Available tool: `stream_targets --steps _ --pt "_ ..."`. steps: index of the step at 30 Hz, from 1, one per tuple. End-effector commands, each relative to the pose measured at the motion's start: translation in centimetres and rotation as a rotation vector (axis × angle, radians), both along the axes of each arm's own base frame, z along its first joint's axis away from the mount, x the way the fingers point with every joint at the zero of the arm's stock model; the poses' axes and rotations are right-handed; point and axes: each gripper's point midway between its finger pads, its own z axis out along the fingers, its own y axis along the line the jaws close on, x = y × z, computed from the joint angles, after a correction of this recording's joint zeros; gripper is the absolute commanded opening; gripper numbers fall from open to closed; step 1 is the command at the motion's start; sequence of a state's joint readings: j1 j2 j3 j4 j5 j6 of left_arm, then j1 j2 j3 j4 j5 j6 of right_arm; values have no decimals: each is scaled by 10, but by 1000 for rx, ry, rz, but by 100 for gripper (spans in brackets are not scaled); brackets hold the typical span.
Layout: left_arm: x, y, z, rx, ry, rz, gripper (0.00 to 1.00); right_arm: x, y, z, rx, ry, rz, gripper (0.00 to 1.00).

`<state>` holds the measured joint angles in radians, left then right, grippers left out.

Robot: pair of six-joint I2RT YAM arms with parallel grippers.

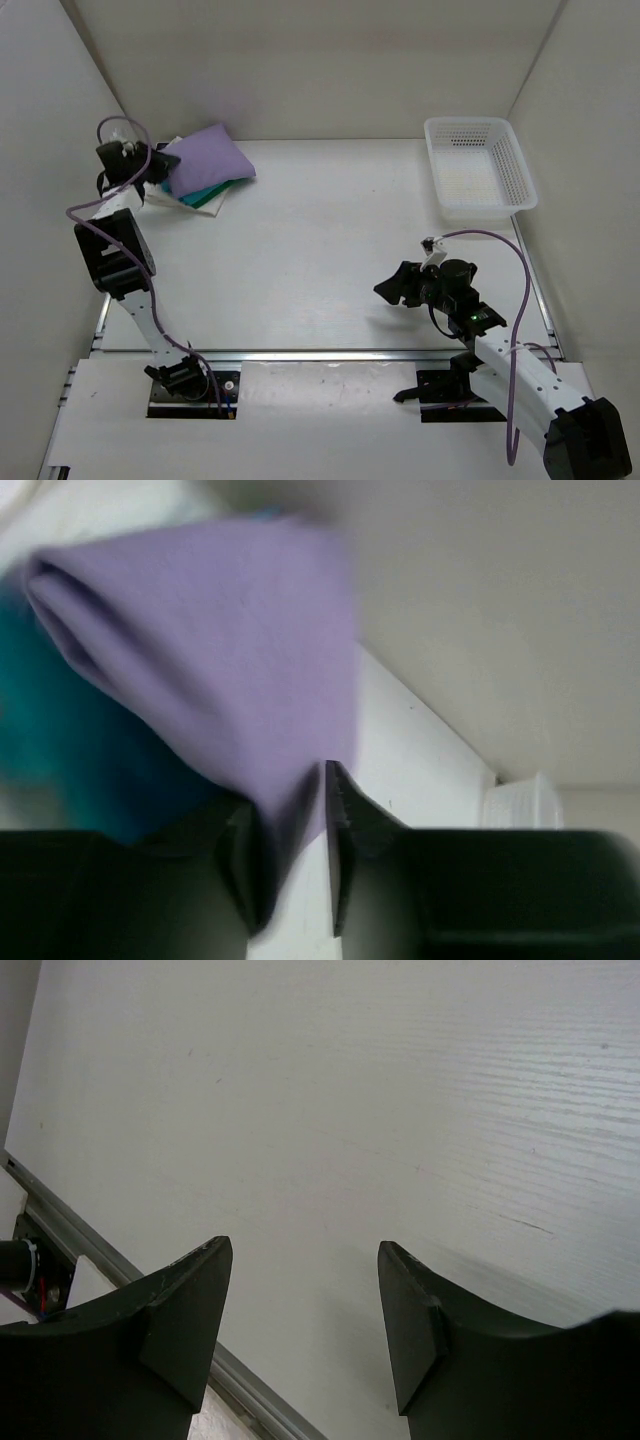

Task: Fold and stack the t-shirts
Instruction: Put the neatly folded tshirt into the corner of the board with the left arm

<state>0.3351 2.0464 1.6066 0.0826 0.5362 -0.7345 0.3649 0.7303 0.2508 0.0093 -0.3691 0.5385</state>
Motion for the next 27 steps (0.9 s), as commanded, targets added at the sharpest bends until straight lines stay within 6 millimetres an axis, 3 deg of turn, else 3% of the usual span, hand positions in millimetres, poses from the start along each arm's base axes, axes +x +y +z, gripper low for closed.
stream_targets --steps 1,2,3,4,8,10,12,13,14,17,20,21,23,27 --pt "-36 13 15 19 -30 53 43 8 6 20 30 -70 22 58" --pt "-46 24 5 11 -2 80 63 9 6 23 36 -72 13 58" --pt "-50 28 7 11 -5 87 73 6 8 23 35 -75 28 58" --pt "-59 35 5 16 3 103 98 7 7 24 38 -72 25 59" --pt "-82 20 19 46 -12 100 98 6 13 28 23 -84 26 64" --pt "-87 9 28 66 -20 104 99 2 17 21 0 -64 48 72" --pt "-94 -15 44 91 -39 80 99 2 19 22 -15 -65 48 90" --pt "-99 -18 50 104 -31 95 98 3 18 20 -26 -55 39 93" --pt "-103 -25 45 114 -6 90 99 1 19 19 -31 -53 43 99" --pt "-124 -33 55 136 0 117 99 -3 21 13 -60 -23 60 99" --pt "-156 -71 60 144 -29 38 99 -7 25 6 -94 -12 68 100" --pt "-167 -83 44 145 1 15 99 -8 25 4 -107 -17 67 99" --pt "-197 -121 35 213 -29 -59 99 -11 30 2 -110 -10 79 100" --pt "-246 -172 21 313 -57 -178 99 -16 35 0 -125 -10 97 99"
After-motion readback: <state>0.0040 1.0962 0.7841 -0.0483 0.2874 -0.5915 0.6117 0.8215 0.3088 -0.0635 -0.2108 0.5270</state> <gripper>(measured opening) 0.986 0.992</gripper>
